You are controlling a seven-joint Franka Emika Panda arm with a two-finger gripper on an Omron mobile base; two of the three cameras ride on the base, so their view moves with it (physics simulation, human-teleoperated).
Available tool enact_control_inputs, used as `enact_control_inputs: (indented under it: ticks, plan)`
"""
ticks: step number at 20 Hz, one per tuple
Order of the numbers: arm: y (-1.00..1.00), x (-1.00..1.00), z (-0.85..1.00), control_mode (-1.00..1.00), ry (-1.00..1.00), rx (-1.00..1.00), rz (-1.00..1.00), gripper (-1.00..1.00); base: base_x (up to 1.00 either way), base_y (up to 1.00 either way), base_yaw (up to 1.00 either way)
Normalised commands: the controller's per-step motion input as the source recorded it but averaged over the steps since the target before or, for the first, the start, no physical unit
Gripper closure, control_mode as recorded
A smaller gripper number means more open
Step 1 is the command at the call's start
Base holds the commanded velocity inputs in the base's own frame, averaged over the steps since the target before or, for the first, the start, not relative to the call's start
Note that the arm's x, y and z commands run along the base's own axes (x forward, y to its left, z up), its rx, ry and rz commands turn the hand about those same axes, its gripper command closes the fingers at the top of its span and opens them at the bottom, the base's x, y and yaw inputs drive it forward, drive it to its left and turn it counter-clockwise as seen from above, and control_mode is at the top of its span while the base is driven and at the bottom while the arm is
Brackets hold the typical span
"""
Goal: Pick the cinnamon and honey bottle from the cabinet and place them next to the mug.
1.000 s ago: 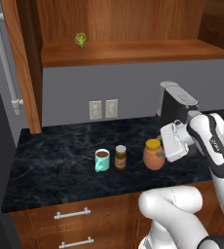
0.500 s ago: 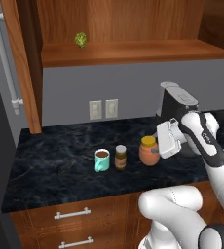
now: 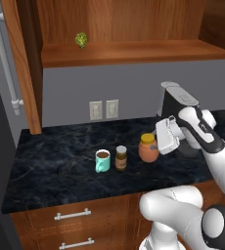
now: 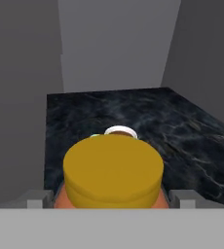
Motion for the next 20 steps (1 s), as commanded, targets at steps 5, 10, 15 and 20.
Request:
enact_control_inputs:
  ticks: [5, 10, 15, 20]
  plan:
    - [0.03, 0.00, -0.29, -1.00, 0.00, 0.00, 0.00, 1.00, 0.00, 0.00, 0.00]
    - [0.08, 0.01, -0.25, -1.00, 0.00, 0.00, 0.00, 1.00, 0.00, 0.00, 0.00]
    - [0.01, 0.20, -0.02, -1.00, 0.00, 0.00, 0.00, 1.00, 0.00, 0.00, 0.00]
    - [0.00, 0.13, -0.05, -1.00, 0.00, 0.00, 0.00, 1.00, 0.00, 0.00, 0.00]
